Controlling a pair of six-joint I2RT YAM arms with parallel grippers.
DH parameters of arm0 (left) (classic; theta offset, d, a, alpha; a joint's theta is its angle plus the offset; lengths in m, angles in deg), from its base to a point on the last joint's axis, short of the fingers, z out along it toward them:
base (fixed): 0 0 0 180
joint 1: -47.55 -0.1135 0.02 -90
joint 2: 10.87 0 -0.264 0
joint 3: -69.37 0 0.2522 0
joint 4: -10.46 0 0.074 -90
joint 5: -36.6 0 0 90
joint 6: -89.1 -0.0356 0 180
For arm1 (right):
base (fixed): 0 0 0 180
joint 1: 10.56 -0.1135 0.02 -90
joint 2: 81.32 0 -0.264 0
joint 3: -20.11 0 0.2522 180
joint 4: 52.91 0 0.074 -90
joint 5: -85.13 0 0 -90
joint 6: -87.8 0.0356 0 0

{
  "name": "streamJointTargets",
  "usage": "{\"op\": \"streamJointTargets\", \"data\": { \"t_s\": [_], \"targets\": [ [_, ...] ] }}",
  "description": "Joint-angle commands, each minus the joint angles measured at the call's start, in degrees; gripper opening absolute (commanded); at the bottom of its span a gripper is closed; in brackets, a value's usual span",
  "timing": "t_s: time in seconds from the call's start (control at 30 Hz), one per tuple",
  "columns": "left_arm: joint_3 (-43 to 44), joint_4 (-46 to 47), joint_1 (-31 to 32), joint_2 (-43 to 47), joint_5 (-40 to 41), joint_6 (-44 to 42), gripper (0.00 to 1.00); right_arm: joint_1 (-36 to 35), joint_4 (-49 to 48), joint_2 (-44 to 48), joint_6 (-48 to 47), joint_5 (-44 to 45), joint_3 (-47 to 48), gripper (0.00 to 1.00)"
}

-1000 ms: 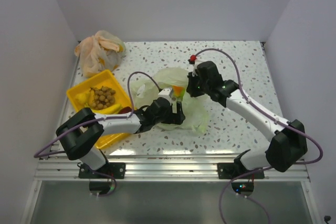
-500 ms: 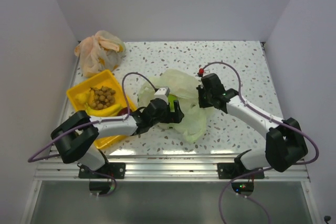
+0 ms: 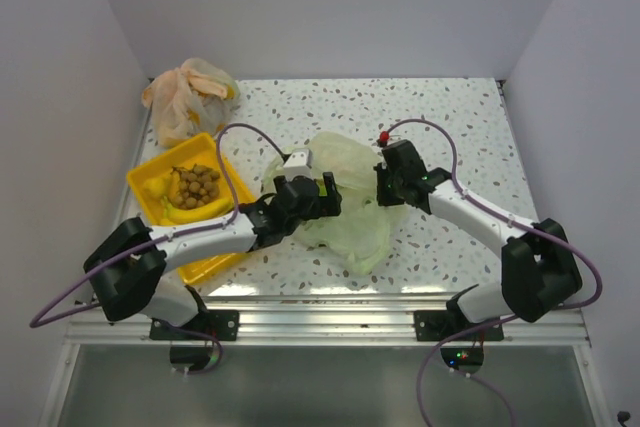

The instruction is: Untie the knot of the plastic bag and take out the fruit

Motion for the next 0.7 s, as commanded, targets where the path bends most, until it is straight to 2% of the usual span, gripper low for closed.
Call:
{"op": "streamJointTargets", "data": {
  "t_s": [0.0, 0.37, 0.67],
  "targets": [
    [4.8, -3.1, 0.2, -2.3, 7.1, -3.3, 1.00, 0.3, -0.7, 2.3, 1.0, -1.7, 2.5, 0.00],
    [15.7, -12.4, 0.2, -14.5, 9.0, -2.7, 1.00, 0.3, -3.0, 3.9, 2.5, -4.4, 0.7, 0.00],
    [17.2, -8.5, 0.2, -19.5, 13.4, -2.5, 1.00, 0.3, -4.9, 4.0, 2.8, -5.2, -1.5, 0.00]
  ]
}}
